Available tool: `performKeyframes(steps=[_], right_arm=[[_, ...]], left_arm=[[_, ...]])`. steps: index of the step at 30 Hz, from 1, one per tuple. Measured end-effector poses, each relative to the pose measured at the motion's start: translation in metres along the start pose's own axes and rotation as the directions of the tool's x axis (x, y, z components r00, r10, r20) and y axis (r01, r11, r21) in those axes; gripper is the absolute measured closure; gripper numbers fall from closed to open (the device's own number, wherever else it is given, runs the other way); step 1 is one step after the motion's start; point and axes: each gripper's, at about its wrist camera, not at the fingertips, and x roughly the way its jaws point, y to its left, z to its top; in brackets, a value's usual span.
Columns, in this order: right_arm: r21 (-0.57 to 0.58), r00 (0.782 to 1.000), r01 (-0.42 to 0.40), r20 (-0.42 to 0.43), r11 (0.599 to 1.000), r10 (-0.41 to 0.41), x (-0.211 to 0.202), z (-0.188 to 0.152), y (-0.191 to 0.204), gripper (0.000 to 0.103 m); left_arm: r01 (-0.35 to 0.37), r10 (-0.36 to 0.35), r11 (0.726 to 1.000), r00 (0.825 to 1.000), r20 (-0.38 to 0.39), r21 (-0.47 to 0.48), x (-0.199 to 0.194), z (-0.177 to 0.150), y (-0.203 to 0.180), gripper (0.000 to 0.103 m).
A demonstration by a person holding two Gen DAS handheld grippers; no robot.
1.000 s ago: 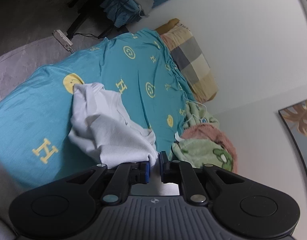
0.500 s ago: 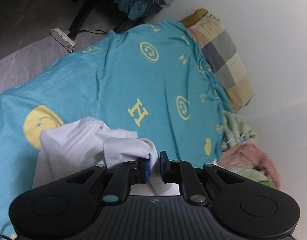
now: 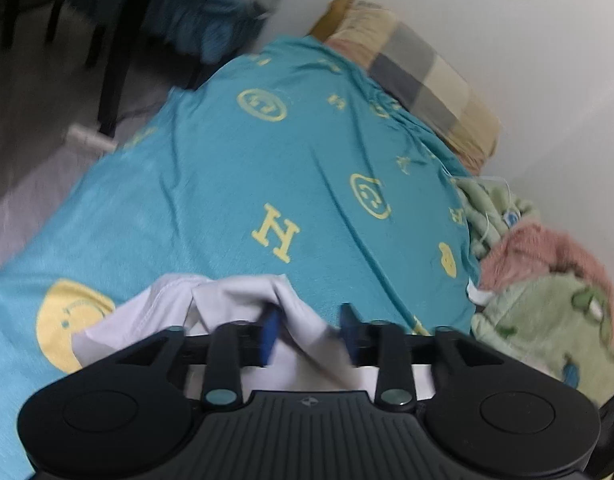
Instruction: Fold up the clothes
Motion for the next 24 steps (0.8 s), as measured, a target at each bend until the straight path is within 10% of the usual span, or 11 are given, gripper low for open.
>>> performKeyframes(steps=[5,24], right_arm=[[-0.141,0.998,-0.018,0.049,0.99,0.025,0.002,-0.003,0.018,0.031],[-0.406,0.988,0.15,0.029,0.901,-0.152,0.021,-0.03,0.039,0.03]], left_arm=[[-0.074,0.067,0.975,0.997,0.039,0.207,-0.001,-0.012,-0.025,0.028],[-0.19,0.198,0.916,0.98,0.015,0.354,0.019,-0.042,-0.03,0.026]])
